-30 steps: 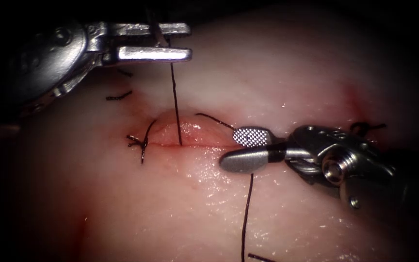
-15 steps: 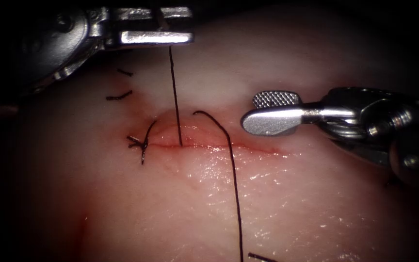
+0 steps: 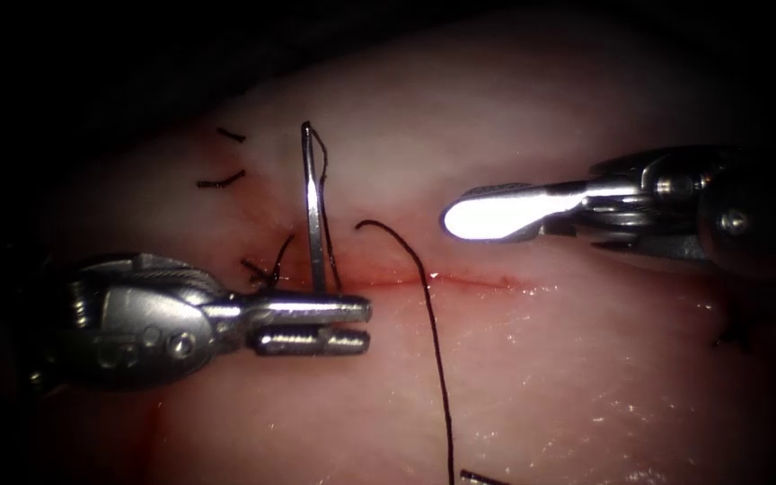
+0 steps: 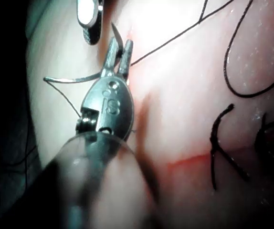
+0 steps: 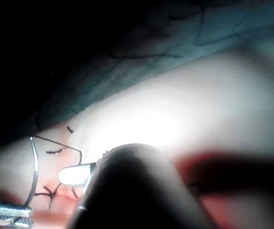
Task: Wound Closure
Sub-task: Hand over the needle back to the right needle driver.
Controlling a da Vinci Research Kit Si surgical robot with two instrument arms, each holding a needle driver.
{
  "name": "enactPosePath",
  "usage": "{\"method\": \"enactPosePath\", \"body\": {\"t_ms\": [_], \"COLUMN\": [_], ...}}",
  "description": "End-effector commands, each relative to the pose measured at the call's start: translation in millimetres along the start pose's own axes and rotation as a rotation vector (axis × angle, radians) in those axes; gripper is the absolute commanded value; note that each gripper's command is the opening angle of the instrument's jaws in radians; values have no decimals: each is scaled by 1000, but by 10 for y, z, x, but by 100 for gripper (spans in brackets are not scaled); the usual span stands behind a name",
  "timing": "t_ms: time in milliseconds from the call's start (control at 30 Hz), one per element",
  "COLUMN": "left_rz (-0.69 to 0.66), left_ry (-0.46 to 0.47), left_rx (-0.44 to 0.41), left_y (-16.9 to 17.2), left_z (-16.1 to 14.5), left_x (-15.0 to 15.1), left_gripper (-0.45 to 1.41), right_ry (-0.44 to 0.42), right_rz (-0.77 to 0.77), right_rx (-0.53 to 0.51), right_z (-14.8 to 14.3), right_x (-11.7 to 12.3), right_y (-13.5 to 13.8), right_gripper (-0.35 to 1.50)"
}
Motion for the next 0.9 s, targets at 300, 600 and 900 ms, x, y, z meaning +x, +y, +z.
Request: {"method": "enactPosePath", "body": {"t_ms": [300, 600, 900], "left_rz": [54, 76, 98], "left_ry": [25, 63, 74], "left_rx": [-3, -12, -14], "left_y": [-9, -6, -7], "left_z": [10, 14, 14], "left_x": [-3, 5, 13], "left_gripper": [-45, -45, -45], "right_ry": [-20, -32, -34], "right_rz": [-33, -54, -56], "right_rx": [133, 185, 196], "right_z": [50, 70, 86], "right_x": [-10, -9, -4], "right_y": [-1, -2, -2], "right_gripper": [131, 131, 131]}}
